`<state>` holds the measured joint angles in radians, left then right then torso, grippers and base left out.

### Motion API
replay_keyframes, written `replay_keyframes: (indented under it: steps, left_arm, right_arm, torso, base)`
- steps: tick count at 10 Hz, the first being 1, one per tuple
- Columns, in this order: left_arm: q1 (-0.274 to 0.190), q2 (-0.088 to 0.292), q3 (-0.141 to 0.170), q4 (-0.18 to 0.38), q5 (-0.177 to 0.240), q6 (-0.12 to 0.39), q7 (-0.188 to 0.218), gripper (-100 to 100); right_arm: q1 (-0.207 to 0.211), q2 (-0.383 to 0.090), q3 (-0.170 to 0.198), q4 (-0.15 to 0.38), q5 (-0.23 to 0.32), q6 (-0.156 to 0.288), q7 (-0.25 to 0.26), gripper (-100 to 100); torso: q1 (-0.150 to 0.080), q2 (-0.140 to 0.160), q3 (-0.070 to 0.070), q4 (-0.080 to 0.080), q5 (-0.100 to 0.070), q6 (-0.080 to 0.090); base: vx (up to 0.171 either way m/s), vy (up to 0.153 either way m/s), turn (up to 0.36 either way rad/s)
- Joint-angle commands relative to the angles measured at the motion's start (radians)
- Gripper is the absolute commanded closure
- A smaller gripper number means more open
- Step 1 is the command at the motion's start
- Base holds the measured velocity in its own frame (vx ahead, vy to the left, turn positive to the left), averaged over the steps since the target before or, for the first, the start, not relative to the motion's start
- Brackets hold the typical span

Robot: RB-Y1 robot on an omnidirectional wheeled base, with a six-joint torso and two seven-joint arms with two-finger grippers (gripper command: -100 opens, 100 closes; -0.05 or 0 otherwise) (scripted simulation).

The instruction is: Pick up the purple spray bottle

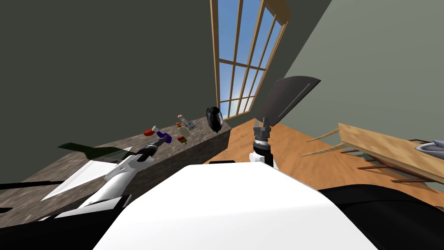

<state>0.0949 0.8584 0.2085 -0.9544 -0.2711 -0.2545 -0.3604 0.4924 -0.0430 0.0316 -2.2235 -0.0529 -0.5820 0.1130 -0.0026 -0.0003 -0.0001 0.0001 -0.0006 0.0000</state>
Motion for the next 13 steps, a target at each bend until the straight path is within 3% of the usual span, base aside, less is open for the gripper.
replay_keyframes:
  steps: [1,2,4,5,6,7,8,9,13]
  left_arm:
    - [-0.010,0.004,-0.002,0.040,0.003,-0.006,-0.002,-100]
    - [-0.049,0.039,-0.023,0.065,0.028,-0.050,-0.014,-100]
    - [-0.069,0.039,-0.023,0.135,0.028,-0.058,-0.014,-100]
    - [-0.069,0.039,-0.023,0.143,0.028,-0.058,-0.014,-100]
    - [-0.124,0.074,-0.044,0.191,0.053,-0.109,-0.025,-100]
    - [-0.129,0.074,-0.044,0.242,0.053,-0.109,-0.025,-100]
    - [-0.128,0.064,-0.040,0.226,0.048,-0.110,-0.031,-100]
    - [-0.129,0.065,-0.040,0.230,0.049,-0.112,-0.032,100]
    - [-0.129,0.065,-0.040,0.229,0.048,-0.112,-0.032,100]
  right_arm:
    - [0.000,0.000,0.000,0.000,0.000,0.000,0.000,0]
    - [0.000,0.000,0.000,0.000,0.000,0.000,0.000,0]
    - [0.000,0.000,0.000,0.000,0.000,0.000,0.000,0]
    - [0.000,0.000,0.000,0.000,0.000,0.000,0.000,0]
    - [0.000,0.000,0.000,0.000,0.000,0.000,0.000,0]
    - [0.000,0.000,0.000,0.000,0.000,0.000,0.000,0]
    - [0.000,0.000,0.000,0.000,0.000,0.000,0.000,0]
    - [0.000,0.000,0.000,0.000,0.000,0.000,0.000,0]
    - [0.000,0.000,0.000,0.000,0.000,0.000,0.000,0]
  torso:
    - [0.000,0.000,0.000,0.000,0.000,0.000]
    - [0.001,0.000,0.000,0.000,0.000,0.000]
    - [-0.001,0.000,0.000,0.000,0.000,0.000]
    - [0.001,0.000,0.000,0.000,0.000,0.000]
    - [0.003,0.000,0.000,0.000,0.001,0.000]
    - [0.001,0.000,0.000,0.000,0.000,0.000]
    - [0.000,0.000,0.000,0.000,0.000,0.000]
    - [0.002,0.000,0.000,0.000,0.000,0.000]
    - [0.004,0.000,0.000,0.000,0.002,0.000]
  base:
    - [-0.002,-0.033,-0.002]
    - [-0.010,-0.064,0.065]
    - [0.000,-0.045,0.021]
    - [0.006,-0.001,-0.005]
    - [-0.002,-0.042,0.062]
    - [-0.002,-0.055,0.042]
    - [0.000,-0.021,0.010]
    - [0.000,-0.006,-0.014]
    - [0.000,0.000,0.004]
